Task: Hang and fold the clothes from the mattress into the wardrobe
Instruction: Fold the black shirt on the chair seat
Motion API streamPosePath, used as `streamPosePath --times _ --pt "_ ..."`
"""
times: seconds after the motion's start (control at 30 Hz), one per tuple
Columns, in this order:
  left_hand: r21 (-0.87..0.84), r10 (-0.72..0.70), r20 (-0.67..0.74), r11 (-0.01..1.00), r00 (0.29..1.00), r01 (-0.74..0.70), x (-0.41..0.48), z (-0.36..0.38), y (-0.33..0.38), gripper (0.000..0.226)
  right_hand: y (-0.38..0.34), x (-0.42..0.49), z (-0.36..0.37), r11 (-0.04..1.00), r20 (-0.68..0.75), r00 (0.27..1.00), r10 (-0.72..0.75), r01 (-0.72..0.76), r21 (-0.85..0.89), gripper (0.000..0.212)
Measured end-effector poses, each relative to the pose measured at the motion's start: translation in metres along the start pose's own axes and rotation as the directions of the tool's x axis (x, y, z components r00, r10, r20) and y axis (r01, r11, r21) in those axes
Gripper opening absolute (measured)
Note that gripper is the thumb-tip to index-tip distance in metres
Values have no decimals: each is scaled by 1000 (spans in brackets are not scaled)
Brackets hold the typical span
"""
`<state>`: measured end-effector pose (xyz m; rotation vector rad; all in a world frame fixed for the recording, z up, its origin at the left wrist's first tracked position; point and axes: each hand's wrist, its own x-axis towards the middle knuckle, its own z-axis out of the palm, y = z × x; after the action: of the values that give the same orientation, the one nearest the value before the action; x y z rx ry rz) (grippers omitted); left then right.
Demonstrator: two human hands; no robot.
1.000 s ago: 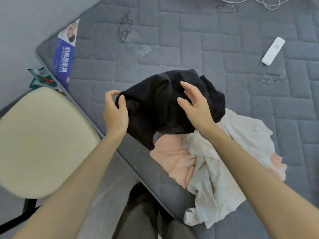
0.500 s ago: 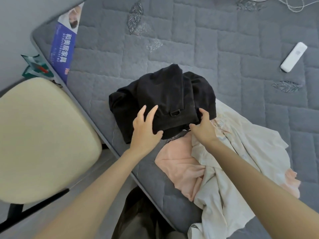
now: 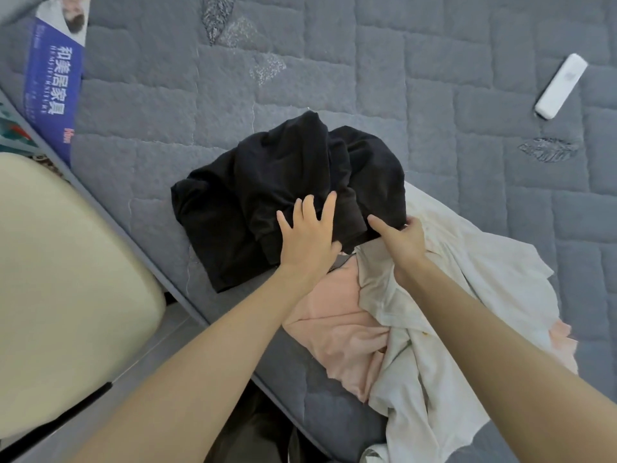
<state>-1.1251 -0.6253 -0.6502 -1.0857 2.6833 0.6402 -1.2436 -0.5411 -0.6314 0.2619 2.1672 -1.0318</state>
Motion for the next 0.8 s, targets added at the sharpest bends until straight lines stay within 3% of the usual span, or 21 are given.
streamPosePath --times 0.07,0.13,0.23,0.3,0.4,0.53,0.67,0.8 --pt "-75 -6 47 997 999 9 -1 -5 -1 69 -1 -11 3 987 -67 990 -124 116 -116 41" --pt "-300 -76 15 951 997 77 0 -18 0 45 -5 -25 4 950 -41 959 -279 269 -157 31" --pt "-678 -267 -18 711 964 184 -5 -41 -4 18 -18 -50 4 912 69 909 -410 409 34 17" --pt "-776 -320 -34 606 947 176 -19 -54 -12 12 -25 -67 2 873 68 871 -487 484 63 16" --pt "-861 -396 -105 495 912 116 -54 -74 -28 13 -34 -101 2 803 85 800 -594 585 108 13" --pt "-890 -521 -234 454 821 34 -111 -110 -52 23 -42 -152 -4 716 93 710 -698 689 114 13" --pt "-919 -630 -237 393 740 40 -199 -148 -66 38 -42 -211 -22 542 262 520 -813 840 12 25" --pt "-950 -718 -231 311 656 5 -292 -178 -62 36 -33 -274 -46 381 400 348 -848 925 2 14"
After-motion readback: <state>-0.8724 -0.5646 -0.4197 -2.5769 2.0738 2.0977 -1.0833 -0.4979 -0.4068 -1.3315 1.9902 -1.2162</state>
